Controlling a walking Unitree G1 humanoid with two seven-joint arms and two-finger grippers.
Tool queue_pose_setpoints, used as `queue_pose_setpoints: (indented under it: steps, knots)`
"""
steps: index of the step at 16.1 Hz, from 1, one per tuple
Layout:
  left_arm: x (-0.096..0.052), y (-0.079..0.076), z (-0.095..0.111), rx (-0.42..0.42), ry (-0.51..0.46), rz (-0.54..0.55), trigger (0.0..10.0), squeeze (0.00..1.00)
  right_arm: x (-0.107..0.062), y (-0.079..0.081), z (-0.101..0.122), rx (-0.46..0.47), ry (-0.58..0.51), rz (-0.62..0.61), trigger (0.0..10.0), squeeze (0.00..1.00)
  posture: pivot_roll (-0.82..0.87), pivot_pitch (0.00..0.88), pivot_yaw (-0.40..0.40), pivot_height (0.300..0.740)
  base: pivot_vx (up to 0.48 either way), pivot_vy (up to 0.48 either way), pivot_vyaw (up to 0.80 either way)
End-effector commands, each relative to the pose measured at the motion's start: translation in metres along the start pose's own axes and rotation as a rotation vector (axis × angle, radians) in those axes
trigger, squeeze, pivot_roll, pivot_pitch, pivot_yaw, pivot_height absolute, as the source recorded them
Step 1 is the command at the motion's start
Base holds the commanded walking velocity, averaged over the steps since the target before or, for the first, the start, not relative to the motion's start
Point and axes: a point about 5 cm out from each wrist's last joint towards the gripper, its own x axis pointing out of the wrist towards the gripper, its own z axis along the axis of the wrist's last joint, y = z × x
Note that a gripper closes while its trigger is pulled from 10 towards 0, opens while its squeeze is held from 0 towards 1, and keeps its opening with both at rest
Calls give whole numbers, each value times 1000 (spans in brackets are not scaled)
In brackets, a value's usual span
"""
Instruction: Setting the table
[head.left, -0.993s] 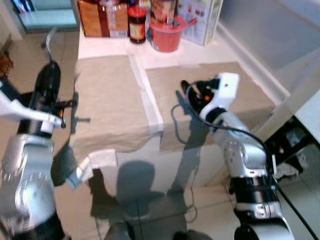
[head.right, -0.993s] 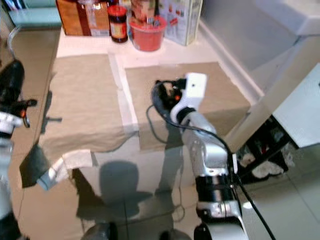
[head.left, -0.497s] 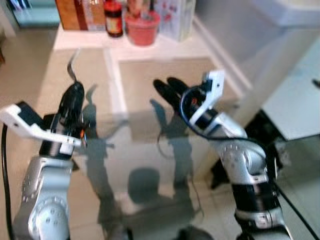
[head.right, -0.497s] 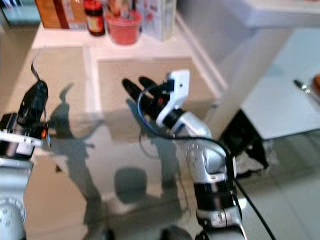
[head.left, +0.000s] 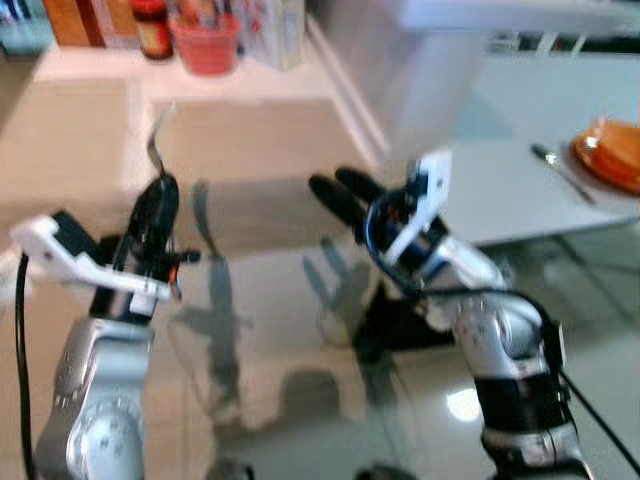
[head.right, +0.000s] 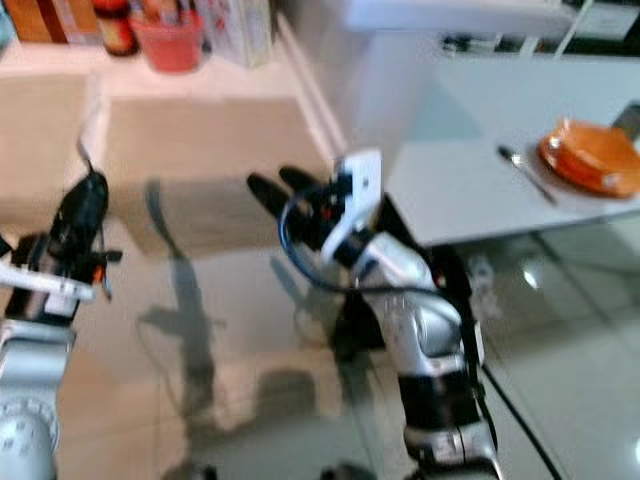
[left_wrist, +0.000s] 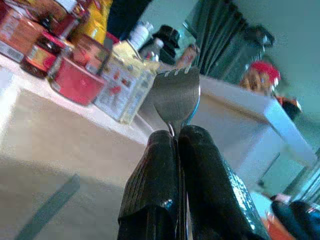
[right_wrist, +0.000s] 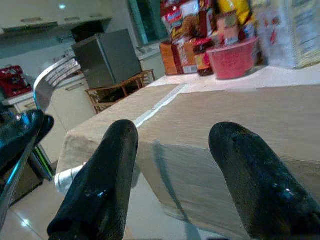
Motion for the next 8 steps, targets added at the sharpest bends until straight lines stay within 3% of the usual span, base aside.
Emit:
queue_pose_setpoints:
  steps: [1, 8]
  knots:
    - [0, -1, -7, 0, 26, -2, 10000, 0, -10, -11, -3, -29, 19, -67, 10000, 0, -48, 89, -24, 740, 0, -469, 0]
    - [3, -5, -23, 13, 85, -15, 10000, 0, -21, -31, -24, -57, 80, -215, 10000, 0, -52, 84, -22, 740, 0, -469, 0]
